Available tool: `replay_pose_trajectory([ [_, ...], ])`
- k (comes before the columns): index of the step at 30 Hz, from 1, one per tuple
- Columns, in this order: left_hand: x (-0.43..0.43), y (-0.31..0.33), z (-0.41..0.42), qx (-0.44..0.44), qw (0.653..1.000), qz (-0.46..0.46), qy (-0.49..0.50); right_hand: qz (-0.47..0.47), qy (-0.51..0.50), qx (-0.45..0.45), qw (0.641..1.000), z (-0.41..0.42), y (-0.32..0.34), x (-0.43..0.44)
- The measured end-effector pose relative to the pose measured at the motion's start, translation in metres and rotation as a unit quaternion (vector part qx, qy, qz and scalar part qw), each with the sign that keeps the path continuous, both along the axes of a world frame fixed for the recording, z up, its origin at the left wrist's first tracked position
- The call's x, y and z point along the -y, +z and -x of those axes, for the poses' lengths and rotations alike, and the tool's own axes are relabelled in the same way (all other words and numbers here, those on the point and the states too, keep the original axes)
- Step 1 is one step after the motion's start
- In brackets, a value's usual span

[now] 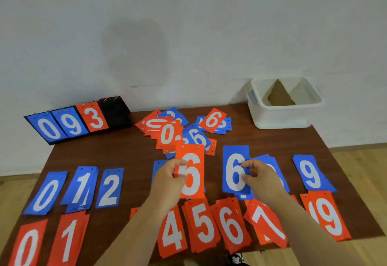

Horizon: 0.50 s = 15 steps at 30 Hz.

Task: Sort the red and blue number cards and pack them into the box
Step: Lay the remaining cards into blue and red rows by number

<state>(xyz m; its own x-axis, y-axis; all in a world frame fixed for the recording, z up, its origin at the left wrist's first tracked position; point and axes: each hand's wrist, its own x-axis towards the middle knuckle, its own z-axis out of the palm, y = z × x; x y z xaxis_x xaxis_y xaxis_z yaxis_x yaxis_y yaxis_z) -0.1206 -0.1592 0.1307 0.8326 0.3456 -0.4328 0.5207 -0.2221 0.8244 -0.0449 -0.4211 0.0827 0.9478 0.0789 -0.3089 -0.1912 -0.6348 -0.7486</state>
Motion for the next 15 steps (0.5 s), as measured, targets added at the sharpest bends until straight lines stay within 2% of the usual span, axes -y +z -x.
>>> replay_pose_trajectory([
  [7,-0.013,-0.019,0.027,-0.037,0.99,-0.005,0.138,0.103,0.14,-0.025,0.984,-0.045,-0.084,-0.046],
  [11,-0.015,-0.029,0.048,-0.029,0.981,-0.005,0.192,0.205,0.231,-0.034,0.95,-0.047,-0.115,-0.064],
  [15,-0.014,-0.036,0.06,-0.028,0.981,-0.032,0.191,0.328,0.258,0.073,0.906,-0.04,-0.117,-0.063],
])
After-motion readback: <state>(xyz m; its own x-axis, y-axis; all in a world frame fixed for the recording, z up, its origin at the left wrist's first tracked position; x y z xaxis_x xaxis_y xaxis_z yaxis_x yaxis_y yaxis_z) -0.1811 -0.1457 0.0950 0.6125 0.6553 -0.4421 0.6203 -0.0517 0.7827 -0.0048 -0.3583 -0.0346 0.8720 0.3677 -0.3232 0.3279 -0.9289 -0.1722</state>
